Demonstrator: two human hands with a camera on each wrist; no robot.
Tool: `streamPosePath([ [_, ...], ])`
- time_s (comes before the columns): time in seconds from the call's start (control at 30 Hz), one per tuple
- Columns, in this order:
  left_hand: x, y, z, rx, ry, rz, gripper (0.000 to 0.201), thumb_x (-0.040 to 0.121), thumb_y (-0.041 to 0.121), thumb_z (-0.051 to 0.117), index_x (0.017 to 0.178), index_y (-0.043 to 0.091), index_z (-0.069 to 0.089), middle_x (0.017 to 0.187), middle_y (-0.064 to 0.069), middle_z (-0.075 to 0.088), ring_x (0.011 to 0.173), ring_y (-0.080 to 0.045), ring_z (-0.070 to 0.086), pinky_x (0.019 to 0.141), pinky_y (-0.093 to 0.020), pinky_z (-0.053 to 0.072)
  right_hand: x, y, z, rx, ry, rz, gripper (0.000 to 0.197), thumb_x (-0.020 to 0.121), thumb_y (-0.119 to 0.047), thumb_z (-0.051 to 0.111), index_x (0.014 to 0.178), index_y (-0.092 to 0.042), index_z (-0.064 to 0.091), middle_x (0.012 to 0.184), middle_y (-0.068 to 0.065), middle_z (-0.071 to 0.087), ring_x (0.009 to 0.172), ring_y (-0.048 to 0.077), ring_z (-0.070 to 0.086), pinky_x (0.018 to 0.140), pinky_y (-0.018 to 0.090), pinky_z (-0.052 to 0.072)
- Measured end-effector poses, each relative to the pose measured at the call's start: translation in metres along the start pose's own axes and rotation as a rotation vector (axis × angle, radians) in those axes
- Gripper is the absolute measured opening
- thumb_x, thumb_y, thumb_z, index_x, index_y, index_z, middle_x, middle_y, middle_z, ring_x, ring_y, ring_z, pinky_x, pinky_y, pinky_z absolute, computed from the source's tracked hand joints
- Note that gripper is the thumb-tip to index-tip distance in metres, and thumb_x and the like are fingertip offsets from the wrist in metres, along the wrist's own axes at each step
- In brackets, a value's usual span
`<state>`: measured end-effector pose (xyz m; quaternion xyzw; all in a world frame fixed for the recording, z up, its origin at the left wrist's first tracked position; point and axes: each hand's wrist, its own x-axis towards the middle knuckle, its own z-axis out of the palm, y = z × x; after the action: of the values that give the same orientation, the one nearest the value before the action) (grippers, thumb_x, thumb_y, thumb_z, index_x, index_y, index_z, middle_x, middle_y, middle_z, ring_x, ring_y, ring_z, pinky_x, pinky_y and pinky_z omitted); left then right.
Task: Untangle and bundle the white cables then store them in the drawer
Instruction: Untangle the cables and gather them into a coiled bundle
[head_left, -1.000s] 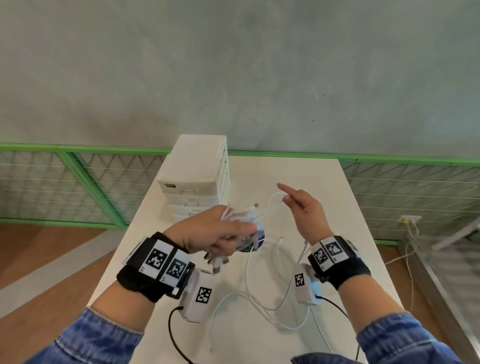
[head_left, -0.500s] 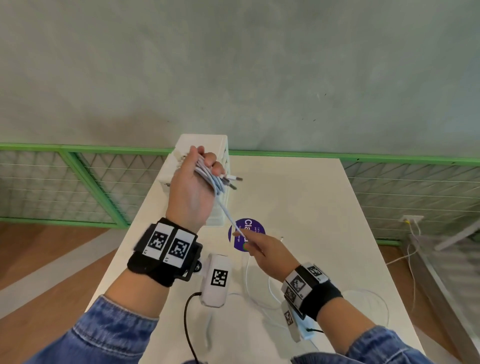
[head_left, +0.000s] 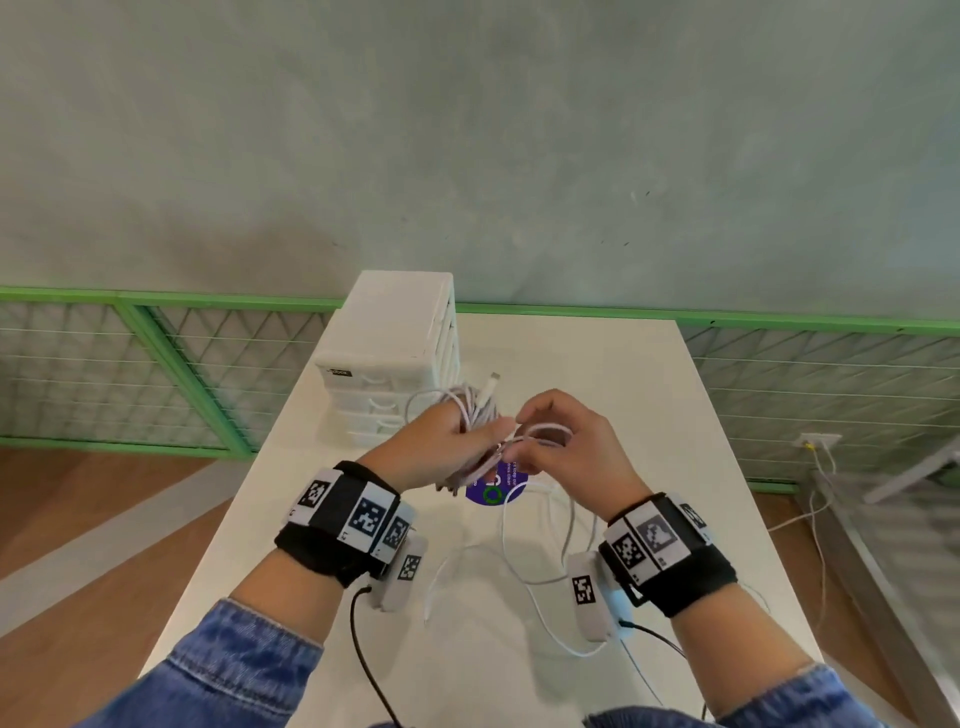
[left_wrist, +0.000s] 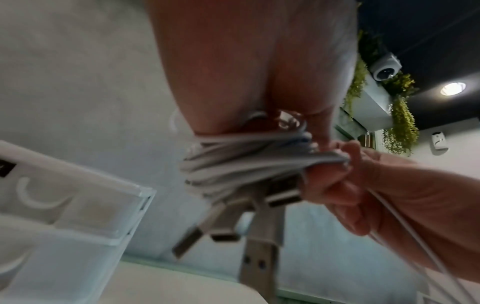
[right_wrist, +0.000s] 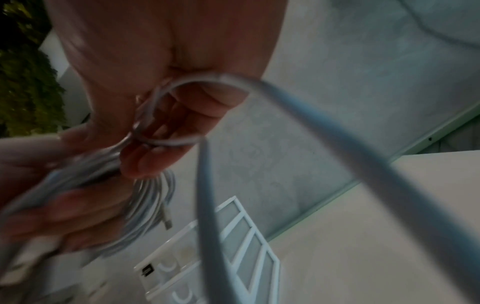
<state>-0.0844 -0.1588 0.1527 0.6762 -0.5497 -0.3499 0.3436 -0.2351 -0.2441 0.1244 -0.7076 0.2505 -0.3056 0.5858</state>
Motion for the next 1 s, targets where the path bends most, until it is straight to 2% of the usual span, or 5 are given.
streamPosePath([
  [0.3, -0.007, -0.009, 0.017, -0.106, -0.034, -0.131, 0.017, 0.089, 0.024, 0.065, 0.083, 0.009, 0.059, 0.054, -0.006, 0.060, 0.041, -0.010, 0.054, 0.038, -0.014, 0.037, -0.001, 0.019, -0.017, -0.053, 0.047, 0.104, 0.015, 0.077, -0.001, 0.071, 0.077, -0.016, 0.069, 0.067, -0.002, 0.067, 0.059, 0.005, 0.060, 0.063, 0.015, 0.050],
  [0.5, -0.005, -0.018, 0.020, -0.220, 0.192, -0.281, 0.039, 0.088, 0.040, 0.061, 0.068, 0.006, 0.059, 0.051, -0.007, 0.056, 0.036, -0.014, 0.047, 0.037, -0.014, 0.035, -0.002, 0.025, -0.019, -0.097, 0.101, 0.115, 0.019, 0.083, -0.002, 0.064, 0.079, -0.019, 0.070, 0.061, -0.017, 0.068, 0.059, -0.005, 0.059, 0.063, 0.008, 0.046],
  [0.7, -0.007, -0.012, 0.021, -0.304, 0.238, -0.327, 0.042, 0.091, 0.043, 0.055, 0.068, 0.007, 0.058, 0.049, -0.007, 0.053, 0.034, -0.016, 0.043, 0.035, -0.016, 0.032, 0.004, 0.020, -0.012, -0.092, 0.181, 0.087, 0.014, 0.084, -0.004, 0.063, 0.082, -0.014, 0.072, 0.069, -0.007, 0.067, 0.054, -0.002, 0.057, 0.055, 0.008, 0.043],
  [0.87, -0.006, -0.014, 0.021, -0.308, 0.360, -0.347, 0.034, 0.089, 0.035, 0.057, 0.068, 0.008, 0.059, 0.045, -0.006, 0.052, 0.033, -0.017, 0.042, 0.041, -0.020, 0.036, 0.004, 0.028, -0.013, -0.337, 0.216, -0.002, 0.014, 0.084, -0.015, 0.066, 0.089, -0.028, 0.067, 0.081, -0.009, 0.061, 0.070, 0.002, 0.054, 0.065, 0.007, 0.041],
  [1.0, -0.006, -0.019, 0.017, -0.353, 0.418, -0.335, 0.036, 0.089, 0.032, 0.058, 0.060, 0.011, 0.055, 0.043, -0.006, 0.050, 0.031, -0.017, 0.041, 0.041, -0.023, 0.037, 0.002, 0.035, -0.023, -0.422, 0.284, 0.000, 0.011, 0.080, -0.021, 0.070, 0.085, -0.030, 0.065, 0.068, -0.006, 0.049, 0.061, 0.008, 0.044, 0.061, 0.014, 0.038],
])
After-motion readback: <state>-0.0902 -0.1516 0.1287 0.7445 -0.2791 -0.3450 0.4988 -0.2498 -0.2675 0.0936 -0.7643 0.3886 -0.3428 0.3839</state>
